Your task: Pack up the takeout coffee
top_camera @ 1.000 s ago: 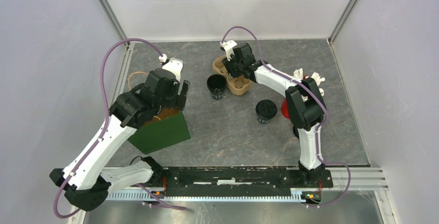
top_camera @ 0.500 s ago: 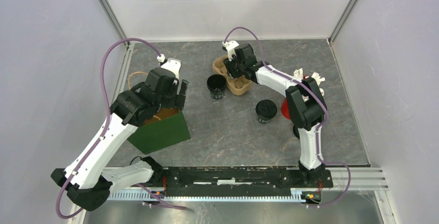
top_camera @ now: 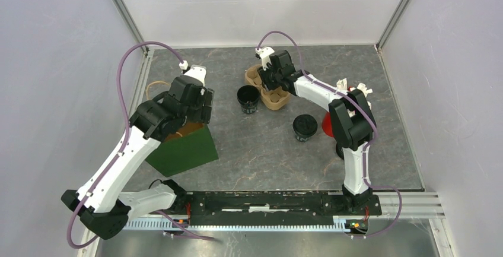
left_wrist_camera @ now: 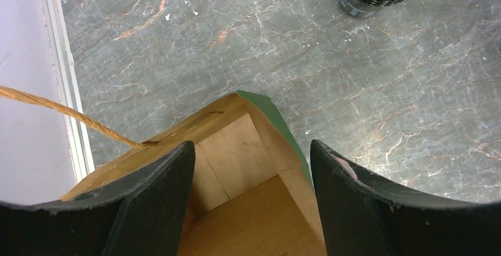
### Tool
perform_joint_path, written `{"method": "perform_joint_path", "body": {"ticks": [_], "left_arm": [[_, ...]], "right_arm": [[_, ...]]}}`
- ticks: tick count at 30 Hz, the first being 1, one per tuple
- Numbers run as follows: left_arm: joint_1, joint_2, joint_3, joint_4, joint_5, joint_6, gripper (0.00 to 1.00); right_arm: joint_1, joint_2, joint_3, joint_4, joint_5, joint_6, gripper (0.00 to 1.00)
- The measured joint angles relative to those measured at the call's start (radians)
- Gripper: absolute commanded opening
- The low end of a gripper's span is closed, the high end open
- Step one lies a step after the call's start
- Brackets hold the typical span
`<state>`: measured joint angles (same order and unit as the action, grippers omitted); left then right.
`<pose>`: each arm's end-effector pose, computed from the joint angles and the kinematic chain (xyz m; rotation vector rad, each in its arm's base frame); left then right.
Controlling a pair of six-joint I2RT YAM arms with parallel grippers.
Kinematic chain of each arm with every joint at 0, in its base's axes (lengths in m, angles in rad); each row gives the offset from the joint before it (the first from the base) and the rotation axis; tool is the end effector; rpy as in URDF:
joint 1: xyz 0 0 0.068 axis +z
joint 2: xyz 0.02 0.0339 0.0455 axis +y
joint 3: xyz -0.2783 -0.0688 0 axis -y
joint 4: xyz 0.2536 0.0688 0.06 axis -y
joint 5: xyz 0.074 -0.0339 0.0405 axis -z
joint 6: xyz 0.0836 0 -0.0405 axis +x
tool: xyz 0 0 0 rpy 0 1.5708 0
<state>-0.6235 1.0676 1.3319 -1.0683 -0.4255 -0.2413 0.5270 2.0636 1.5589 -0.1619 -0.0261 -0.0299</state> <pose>0.1980 -0.0999 0.3733 0.2378 2.2746 0.0618 0.4540 0.2667 0.1911 -0.6333 2.1632 0.2978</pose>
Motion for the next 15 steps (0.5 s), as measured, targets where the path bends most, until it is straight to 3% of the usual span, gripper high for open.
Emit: {"method": "perform_joint_path", "body": {"ticks": [10,15], "left_arm": [[0.006,0.027,0.013,0.0,0.045,-0.031,0.72],[0.006,0.031,0.013,0.002,0.124,-0.034,0.64]], "right_arm": [[-0.006,-0.029,0.0,-0.076,-0.002,-0.022,0.4],[-0.006,-0.053,0.0,-0.08,-0.009,-0.028,0.4]]}}
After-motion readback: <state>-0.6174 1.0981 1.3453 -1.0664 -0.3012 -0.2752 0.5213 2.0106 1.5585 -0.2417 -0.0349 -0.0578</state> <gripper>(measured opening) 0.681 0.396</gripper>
